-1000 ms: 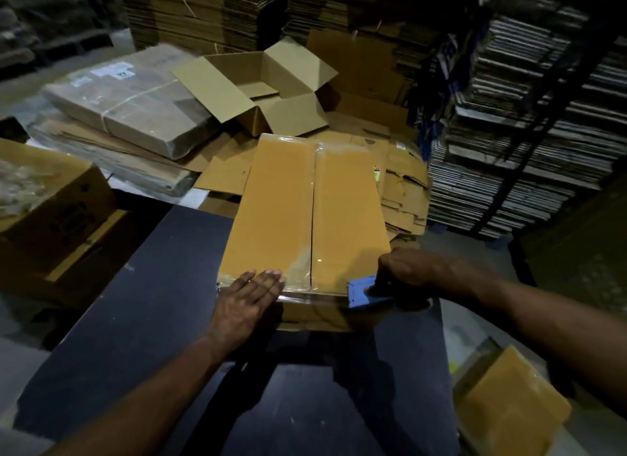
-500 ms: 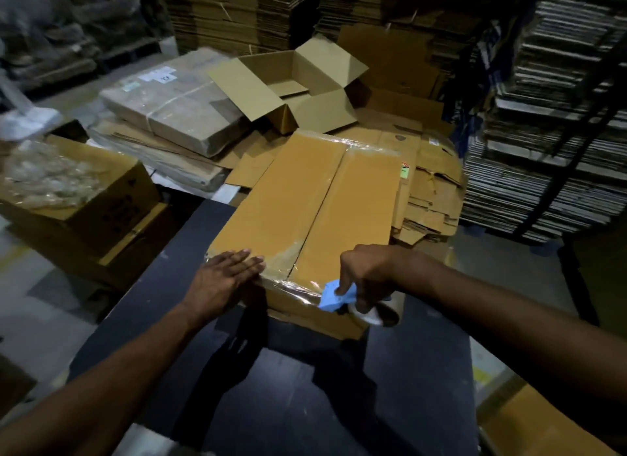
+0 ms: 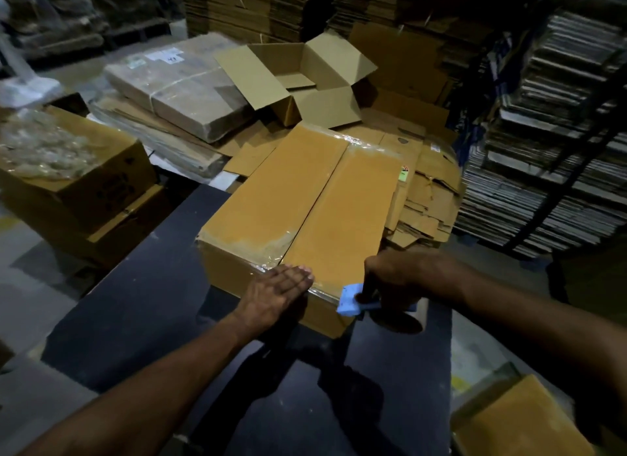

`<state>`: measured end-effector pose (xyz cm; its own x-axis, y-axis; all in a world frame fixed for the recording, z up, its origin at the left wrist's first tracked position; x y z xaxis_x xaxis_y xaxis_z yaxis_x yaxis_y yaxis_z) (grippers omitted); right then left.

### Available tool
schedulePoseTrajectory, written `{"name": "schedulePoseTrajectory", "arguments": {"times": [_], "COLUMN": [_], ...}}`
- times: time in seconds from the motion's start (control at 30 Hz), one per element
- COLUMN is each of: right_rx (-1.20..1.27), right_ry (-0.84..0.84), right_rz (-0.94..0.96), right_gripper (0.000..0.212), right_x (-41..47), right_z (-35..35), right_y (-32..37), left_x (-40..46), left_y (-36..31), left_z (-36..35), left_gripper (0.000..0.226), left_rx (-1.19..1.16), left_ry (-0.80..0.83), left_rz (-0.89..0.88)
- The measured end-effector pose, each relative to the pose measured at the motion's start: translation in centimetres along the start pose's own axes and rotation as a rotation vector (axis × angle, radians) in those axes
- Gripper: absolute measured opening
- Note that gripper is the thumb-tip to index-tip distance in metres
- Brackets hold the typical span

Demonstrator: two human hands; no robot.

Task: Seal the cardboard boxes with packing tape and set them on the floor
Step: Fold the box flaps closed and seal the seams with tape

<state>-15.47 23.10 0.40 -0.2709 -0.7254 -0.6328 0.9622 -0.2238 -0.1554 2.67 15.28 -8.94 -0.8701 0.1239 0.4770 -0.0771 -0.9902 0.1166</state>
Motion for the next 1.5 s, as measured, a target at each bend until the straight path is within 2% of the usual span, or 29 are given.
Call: {"name": "schedulePoseTrajectory", "arguments": {"times": [0.13, 0.33, 0.4, 0.47, 0.5, 0.67, 0.87, 0.97, 1.1, 1.17, 1.2, 1.27, 1.3, 1.4, 1.5], "right_rx": [0.055, 0.092, 0.086, 0.037, 0.03, 0.188, 0.303, 0.354, 0.388, 0.36, 0.344, 0.286, 0.309, 0.46, 0.505], "right_ry": [0.019, 0.009, -0.007, -0.016, -0.022, 0.005, -0.074, -0.043, -0.025, -0.029, -0.038, -0.019, -0.031, -0.1, -0.14], "right_rz": [-0.014, -0.035, -0.038, -0.047, -0.047, -0.016, -0.05, -0.111, -0.166, -0.191, -0.184, -0.122, -0.095, -0.095, -0.132], "right_gripper": [0.038, 0.032, 0.034, 0.03, 0.028, 0.029, 0.03, 0.026, 0.041, 0.018, 0.017, 0.053, 0.06, 0.061, 0.062], "right_x": [-1.4, -2.2, -2.0, -1.6, -1.5, -2.2, -5.5, -7.2, -8.5, -8.1, -7.6, -6.2, -5.6, -3.9, -2.7], "right_z": [-0.4, -0.7, -1.1, -1.7, -1.7, -1.7, -3.7, -5.4, -8.0, -8.6, -9.1, -10.7, -11.4, -13.2, -14.2], "right_y": [-0.2, -1.5, -1.4, -1.5, -1.5, -1.8, -4.9, -7.5, -8.7, -7.8, -7.1, -5.2, -4.4, -3.8, -3.7], "left_x": [-0.6, -0.6, -0.4, 0.7, 1.7, 5.9, 5.2, 5.0, 4.8, 5.1, 5.2, 5.2, 5.2, 5.1, 4.9], "left_y": [0.3, 0.7, 0.3, -0.5, -1.1, -5.2, -4.8, -4.7, -4.2, -4.1, -4.0, -3.9, -3.8, -3.6, -3.7], "left_z": [-0.6, -0.9, -0.5, 0.5, 0.7, -2.3, -2.3, -2.4, -2.6, -2.0, -1.8, -1.6, -1.7, -1.9, -1.9], "left_gripper": [0.056, 0.072, 0.068, 0.047, 0.044, 0.046, 0.05, 0.055, 0.044, 0.056, 0.06, 0.052, 0.048, 0.048, 0.047], "left_rx": [-0.026, -0.113, -0.069, 0.005, 0.023, -0.055, -0.096, -0.131, -0.189, -0.21, -0.216, -0.226, -0.235, -0.255, -0.256], "left_ry": [-0.009, 0.038, 0.059, 0.027, 0.003, 0.027, -0.004, 0.014, 0.039, 0.066, 0.089, 0.121, 0.129, 0.167, 0.172], "left_rz": [0.002, 0.035, 0.021, 0.012, 0.012, -0.095, -0.113, -0.11, -0.079, -0.066, -0.077, -0.11, -0.116, -0.122, -0.14]}}
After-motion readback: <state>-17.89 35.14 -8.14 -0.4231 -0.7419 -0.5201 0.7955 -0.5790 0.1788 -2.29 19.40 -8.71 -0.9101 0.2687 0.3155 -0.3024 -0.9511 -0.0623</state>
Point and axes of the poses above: each hand's wrist, its own x-axis towards the middle knuckle, its own z-axis out of the back of the hand, y = z × x, the point moved 7 cm from there along x, towards the middle knuckle, and after that the axes turned 13 degrees about -z, right-handed, at the moved point
